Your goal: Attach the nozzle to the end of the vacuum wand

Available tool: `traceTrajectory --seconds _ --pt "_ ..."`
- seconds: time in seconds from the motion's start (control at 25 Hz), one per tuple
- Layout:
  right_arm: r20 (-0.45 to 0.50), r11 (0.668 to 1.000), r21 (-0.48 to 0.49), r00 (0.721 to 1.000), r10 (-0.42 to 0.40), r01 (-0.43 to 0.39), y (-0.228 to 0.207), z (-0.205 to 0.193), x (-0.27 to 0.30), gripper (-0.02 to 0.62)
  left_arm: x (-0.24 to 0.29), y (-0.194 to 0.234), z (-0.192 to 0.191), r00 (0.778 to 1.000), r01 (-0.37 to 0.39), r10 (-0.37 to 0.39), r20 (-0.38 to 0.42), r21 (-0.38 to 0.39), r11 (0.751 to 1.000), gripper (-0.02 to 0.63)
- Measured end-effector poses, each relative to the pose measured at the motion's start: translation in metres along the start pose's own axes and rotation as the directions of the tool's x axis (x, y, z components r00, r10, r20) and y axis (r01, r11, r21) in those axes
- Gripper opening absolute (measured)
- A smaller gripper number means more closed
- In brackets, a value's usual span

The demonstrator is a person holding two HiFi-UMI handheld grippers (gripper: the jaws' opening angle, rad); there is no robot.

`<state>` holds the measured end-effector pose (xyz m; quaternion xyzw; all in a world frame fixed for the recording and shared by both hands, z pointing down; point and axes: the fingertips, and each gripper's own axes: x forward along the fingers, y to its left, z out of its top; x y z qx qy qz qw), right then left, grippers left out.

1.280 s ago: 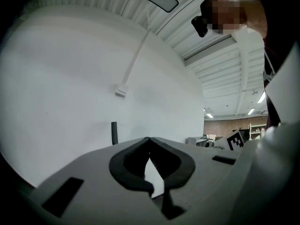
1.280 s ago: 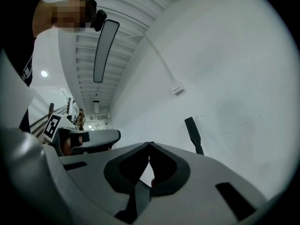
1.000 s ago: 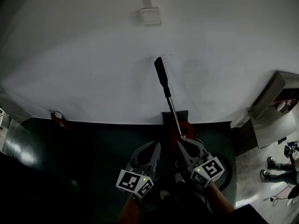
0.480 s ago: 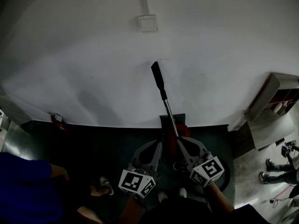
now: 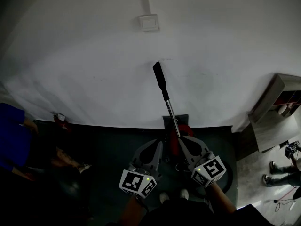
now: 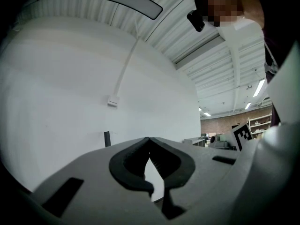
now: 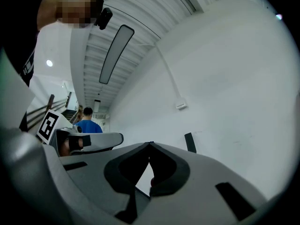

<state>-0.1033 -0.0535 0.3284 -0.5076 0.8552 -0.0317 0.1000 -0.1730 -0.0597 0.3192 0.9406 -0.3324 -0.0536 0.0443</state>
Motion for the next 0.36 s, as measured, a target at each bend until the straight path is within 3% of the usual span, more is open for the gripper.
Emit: traceTrajectory --seconds 0.36 --pt "-0.004 1.0 -0.007 1.0 -0.007 0.007 -0.0099 -0.002 0.0015 0.017 0.0073 0.0024 -0.0051 1.0 -0.002 0.002 -0.004 -0.011 1.0 0.003"
